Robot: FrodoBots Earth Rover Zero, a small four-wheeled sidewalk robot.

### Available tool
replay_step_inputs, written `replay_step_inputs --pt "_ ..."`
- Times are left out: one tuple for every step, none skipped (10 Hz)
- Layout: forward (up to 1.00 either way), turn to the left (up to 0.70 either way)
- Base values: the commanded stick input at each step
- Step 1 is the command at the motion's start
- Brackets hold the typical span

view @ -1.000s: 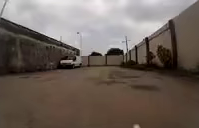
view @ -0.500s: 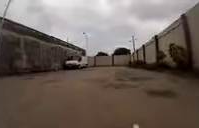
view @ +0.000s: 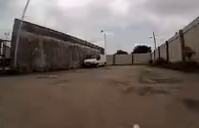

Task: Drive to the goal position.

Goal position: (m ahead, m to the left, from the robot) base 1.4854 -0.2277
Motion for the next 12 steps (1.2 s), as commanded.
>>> replay_step_inputs --pt "1.0 0.27" --pt "1.0 0.27" --pt "1.0 0.27" --pt "1.0 0.27" --pt "1.0 0.27" --pt "1.0 0.27" --pt "1.0 0.27" --pt "1.0 0.27" --pt "1.0 0.27" --pt "1.0 0.18" --pt "1.0 0.01" --pt "1.0 0.0"
